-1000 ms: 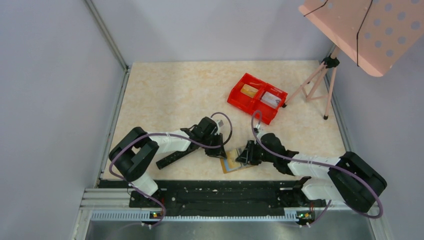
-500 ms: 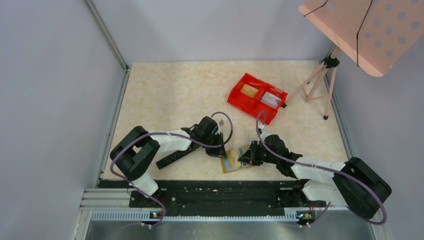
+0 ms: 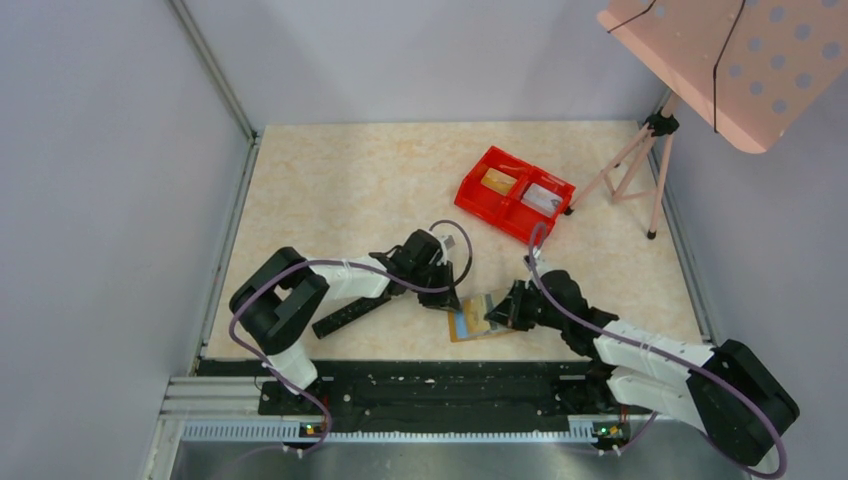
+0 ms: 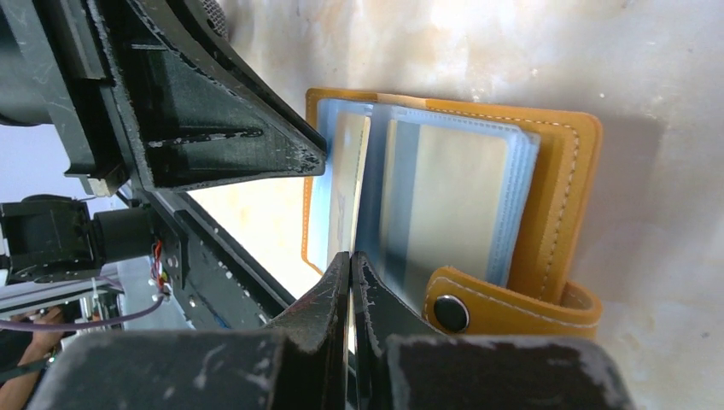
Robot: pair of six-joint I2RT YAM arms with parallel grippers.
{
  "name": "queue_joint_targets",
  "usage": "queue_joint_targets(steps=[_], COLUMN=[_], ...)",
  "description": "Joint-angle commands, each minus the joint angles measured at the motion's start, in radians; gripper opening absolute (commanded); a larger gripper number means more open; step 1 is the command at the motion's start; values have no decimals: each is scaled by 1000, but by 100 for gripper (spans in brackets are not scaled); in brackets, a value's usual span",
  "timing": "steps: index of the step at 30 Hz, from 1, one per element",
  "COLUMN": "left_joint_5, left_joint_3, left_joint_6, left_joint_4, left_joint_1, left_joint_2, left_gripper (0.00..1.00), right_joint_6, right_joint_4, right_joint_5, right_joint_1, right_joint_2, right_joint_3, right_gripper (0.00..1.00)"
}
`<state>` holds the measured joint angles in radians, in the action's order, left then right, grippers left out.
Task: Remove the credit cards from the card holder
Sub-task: Remove the credit card from the card holder.
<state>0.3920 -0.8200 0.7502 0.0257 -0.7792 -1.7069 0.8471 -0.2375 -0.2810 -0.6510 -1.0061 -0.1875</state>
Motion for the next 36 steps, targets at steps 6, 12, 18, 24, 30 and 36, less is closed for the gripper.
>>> queue_joint_targets(steps=[6,12,18,24,30,36], left_joint_5=[-133,-140,-138,-130,-130,-122], left_joint_3=[-19,-8,-18,-24,-22,-21], left_joint_6=[-73,-75,-80,-84,-84,-80], left_joint_4=[44,40,47,49,53,49], left_joint_1=[0,-1,0,0,0,0], left_joint_2=[-63,-77,-76,-82,-82,-84], left_gripper=[18,18,18,18,18,17], right_joint_6=[4,4,-14,13,56,66], right_joint_4=[-63,7,89,81,89,127], right_joint_5=[-5,31,54,61,88,100], right_joint_1=[47,55,57,58,59,60], right_joint_2=[24,99,159,168,231,294], right_joint_3=[41,36,23,42,68,83], right_gripper=[0,0,0,0,0,0])
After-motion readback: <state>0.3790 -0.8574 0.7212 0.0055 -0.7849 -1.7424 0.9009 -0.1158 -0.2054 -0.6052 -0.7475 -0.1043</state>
